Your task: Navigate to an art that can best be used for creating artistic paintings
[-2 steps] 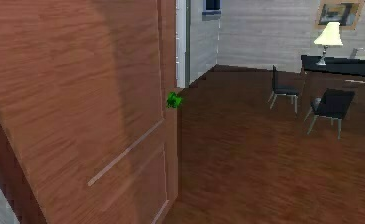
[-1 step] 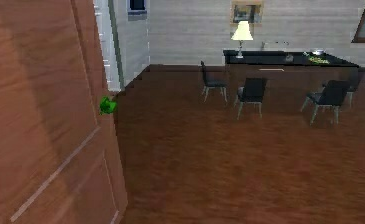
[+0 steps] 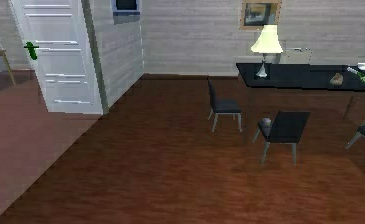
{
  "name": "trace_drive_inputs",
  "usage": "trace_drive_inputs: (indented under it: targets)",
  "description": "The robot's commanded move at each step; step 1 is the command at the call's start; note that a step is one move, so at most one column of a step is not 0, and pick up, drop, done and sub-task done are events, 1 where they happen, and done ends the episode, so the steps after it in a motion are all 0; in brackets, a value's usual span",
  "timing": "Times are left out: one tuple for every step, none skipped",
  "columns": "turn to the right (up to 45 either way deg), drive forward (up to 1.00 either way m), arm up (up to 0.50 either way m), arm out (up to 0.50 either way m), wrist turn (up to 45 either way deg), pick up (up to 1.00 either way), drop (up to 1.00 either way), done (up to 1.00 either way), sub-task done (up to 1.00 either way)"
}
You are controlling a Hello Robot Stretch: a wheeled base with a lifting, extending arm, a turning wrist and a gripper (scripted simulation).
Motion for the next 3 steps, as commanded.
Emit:
trace_drive_inputs:
  targets:
    - [3.0,0.0,0.0,0.0,0.0,0.0,0.0,0.0,0.0]
    - [0.0,0.1,0.0,0.0,0.0,0.0,0.0,0.0,0.0]
    - [45.0,0.0,0.0,0.0,0.0,0.0,0.0,0.0,0.0]
